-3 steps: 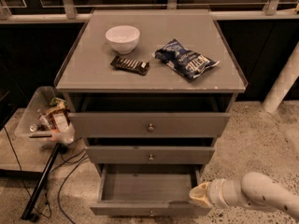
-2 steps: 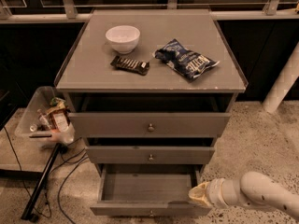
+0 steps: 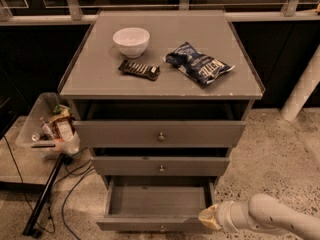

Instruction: Close bottom drawer

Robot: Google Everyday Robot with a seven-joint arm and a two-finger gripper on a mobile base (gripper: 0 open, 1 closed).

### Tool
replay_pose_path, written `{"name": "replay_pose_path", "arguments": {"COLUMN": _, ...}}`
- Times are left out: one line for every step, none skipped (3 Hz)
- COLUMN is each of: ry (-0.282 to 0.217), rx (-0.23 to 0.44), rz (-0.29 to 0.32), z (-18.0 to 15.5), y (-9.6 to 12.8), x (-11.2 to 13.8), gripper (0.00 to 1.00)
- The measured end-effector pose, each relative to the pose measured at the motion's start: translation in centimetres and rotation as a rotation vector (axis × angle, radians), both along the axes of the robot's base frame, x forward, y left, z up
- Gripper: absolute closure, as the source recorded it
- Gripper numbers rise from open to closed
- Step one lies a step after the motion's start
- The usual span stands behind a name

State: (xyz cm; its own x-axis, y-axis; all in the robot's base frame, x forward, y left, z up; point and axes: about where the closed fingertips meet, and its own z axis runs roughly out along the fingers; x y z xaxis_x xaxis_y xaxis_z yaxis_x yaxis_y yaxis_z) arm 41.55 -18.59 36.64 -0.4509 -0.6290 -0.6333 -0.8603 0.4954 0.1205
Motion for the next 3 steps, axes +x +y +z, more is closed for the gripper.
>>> {"name": "replay_pose_path", "arguments": {"ry": 0.012, "rx": 0.017, "rz": -0.036, "z": -4.1, "y": -0.3, "x": -0.3, "gripper": 1.00}}
{"name": "replay_pose_path", "arguments": {"ry": -0.013, "rx": 0.060, "rz": -0.038, "z": -11.3, "y": 0.2, "x": 0.1, "gripper": 1.00}}
{"name": "replay_pose_path", "arguments": {"ry": -0.016, "rx": 0.052, "rz": -0.032, "z": -11.3, "y": 0.5, "x": -0.1, "gripper": 1.00}}
